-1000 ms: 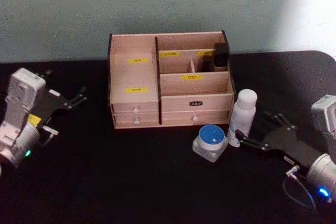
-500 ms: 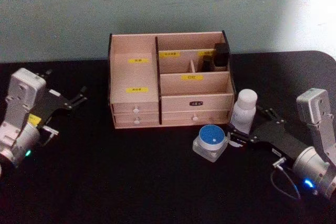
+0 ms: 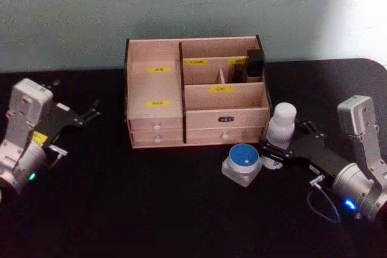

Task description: Pick up the facial cleanser and watermelon frost from the table and place them into the tiered storage box.

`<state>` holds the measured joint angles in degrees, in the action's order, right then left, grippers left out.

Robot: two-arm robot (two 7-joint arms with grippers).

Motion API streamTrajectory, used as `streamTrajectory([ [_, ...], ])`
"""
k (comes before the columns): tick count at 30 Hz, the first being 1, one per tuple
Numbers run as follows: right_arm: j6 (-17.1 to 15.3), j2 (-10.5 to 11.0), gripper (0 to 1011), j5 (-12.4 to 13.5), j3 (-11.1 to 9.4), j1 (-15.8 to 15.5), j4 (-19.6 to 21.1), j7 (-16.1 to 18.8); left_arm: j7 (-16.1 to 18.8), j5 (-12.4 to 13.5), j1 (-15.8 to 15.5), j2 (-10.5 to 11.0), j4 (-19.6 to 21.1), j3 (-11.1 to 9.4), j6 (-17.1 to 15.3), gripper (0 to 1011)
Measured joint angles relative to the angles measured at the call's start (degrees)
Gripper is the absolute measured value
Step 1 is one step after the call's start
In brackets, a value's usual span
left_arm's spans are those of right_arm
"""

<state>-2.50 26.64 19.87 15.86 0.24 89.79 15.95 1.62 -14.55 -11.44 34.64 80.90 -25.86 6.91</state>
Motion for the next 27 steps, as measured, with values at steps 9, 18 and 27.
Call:
streamTrajectory([
  [9,-0.1,0.0,1002,-0.1,0.0,0.0,0.0,0.0,0.0,0.0,0.0,0.0,0.0,0.0,0.0,1001],
  [18,0.0,0.1,883,0.0,0.0,0.0,0.0,0.0,0.0,0.0,0.0,0.0,0.0,0.0,0.0,1001],
  [27,0.0,0.1,622,0.1,0.1,-0.1,0.1,0.0,0.0,0.0,0.0,0.0,0.0,0.0,0.0,1001],
])
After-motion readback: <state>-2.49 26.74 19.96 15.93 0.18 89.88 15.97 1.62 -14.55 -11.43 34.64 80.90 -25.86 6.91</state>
